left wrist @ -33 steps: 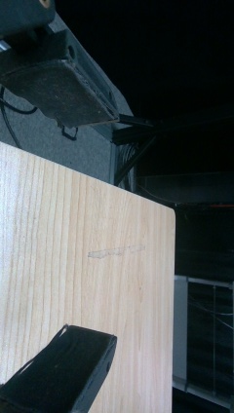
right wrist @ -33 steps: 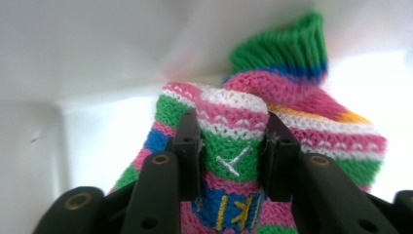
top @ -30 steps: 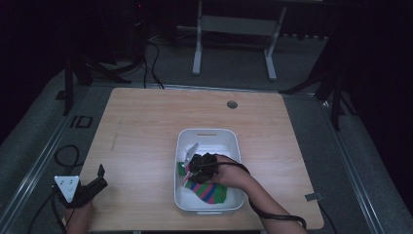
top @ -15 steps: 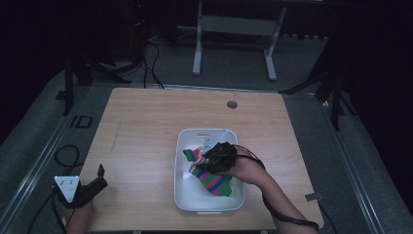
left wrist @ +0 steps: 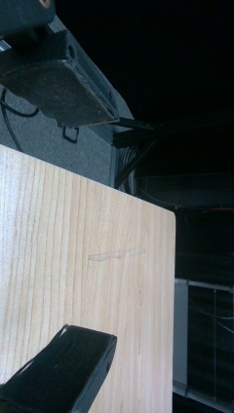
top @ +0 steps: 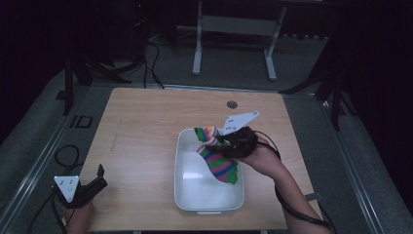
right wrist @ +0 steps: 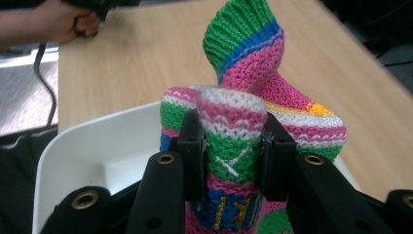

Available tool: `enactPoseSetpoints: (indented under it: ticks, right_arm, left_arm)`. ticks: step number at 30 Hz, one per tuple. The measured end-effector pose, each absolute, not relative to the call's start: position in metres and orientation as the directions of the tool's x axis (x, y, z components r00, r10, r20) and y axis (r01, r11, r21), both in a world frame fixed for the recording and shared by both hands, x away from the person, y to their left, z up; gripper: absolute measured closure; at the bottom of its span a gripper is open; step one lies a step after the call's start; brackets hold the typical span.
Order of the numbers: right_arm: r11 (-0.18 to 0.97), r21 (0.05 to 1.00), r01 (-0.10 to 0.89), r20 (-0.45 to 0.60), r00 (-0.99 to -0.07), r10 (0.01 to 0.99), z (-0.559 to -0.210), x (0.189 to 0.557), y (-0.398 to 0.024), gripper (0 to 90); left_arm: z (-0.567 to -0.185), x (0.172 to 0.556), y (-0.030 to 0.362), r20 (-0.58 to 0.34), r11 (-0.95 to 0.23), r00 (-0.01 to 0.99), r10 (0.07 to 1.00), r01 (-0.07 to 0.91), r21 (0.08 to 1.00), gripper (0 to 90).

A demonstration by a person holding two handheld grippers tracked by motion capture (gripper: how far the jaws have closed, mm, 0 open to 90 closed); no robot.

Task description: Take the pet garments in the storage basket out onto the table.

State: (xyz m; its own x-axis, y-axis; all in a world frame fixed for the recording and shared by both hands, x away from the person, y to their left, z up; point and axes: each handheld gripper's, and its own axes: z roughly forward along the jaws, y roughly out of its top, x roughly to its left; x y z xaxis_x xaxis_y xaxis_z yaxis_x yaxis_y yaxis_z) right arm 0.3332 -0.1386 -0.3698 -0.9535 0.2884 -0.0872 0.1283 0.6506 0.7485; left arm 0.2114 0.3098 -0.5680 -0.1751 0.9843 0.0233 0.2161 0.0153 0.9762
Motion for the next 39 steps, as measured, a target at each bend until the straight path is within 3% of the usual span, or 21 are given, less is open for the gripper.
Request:
enactPoseSetpoints:
  ticks: [6,17,30,39]
  right_arm:
    - [0.586,0.798,0.139,-0.110,-0.923,0.369,-0.342,0.336,-0.175,68.2]
    - [0.542,0.819,0.190,-0.134,-0.855,0.501,-0.331,0.344,-0.232,68.1]
    - [0.500,0.821,0.275,-0.129,-0.764,0.632,-0.352,0.351,-0.289,68.0]
    - [0.489,0.794,0.361,-0.109,-0.707,0.698,-0.392,0.360,-0.308,68.0]
  left_arm:
    - [-0.568,0.211,0.310,0.025,0.013,-0.176,0.984,0.216,0.976,2.0]
    - [-0.568,0.211,0.310,0.025,0.014,-0.176,0.984,0.217,0.976,2.0]
    - [-0.568,0.211,0.310,0.025,0.014,-0.178,0.984,0.218,0.976,2.0]
    - [-0.568,0.211,0.310,0.024,0.015,-0.179,0.983,0.217,0.976,2.0]
